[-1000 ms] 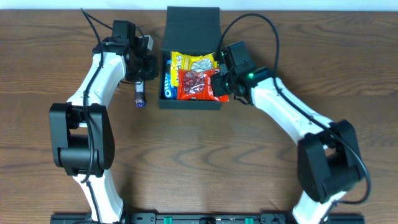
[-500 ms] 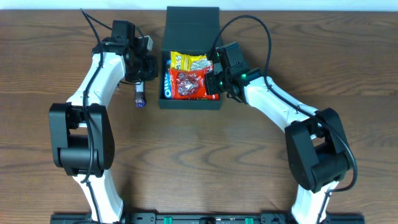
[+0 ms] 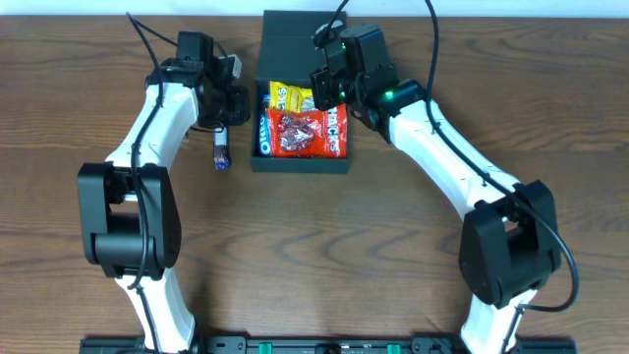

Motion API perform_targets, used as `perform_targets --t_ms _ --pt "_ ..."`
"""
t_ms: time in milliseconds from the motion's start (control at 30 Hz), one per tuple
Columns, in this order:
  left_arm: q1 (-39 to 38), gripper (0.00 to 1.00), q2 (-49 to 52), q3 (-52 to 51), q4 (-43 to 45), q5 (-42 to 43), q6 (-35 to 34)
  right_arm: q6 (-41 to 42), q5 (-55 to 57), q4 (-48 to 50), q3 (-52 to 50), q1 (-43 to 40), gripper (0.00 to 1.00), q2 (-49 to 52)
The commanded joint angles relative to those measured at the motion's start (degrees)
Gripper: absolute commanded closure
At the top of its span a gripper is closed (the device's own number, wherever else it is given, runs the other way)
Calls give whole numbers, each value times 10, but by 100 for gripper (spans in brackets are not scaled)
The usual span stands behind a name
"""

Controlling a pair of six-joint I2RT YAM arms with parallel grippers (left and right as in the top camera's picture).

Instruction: Pack container

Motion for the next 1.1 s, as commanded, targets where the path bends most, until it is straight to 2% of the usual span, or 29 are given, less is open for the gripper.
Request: perform_targets --t_ms 0,200,367,467,633,767,867,1067 --pt "1 94 7 5 2 8 -1 -12 -55 -1 0 9 99 32" --pt "1 94 7 5 2 8 -1 -12 -71 -40 0 30 99 93" --pt "1 94 7 5 2 9 -1 -13 -36 -119 0 35 99 101" --pt "1 94 7 5 2 9 -1 -12 -28 -134 7 27 99 101" --pt "1 94 7 5 2 8 -1 -13 -30 -154 74 16 99 99" --pt "1 94 7 5 2 8 -1 -19 -6 -142 137 12 99 99" --pt "1 94 7 5 2 8 -1 -34 8 -108 140 13 99 99" --pt "1 94 7 5 2 9 -1 -34 44 -110 140 15 99 156"
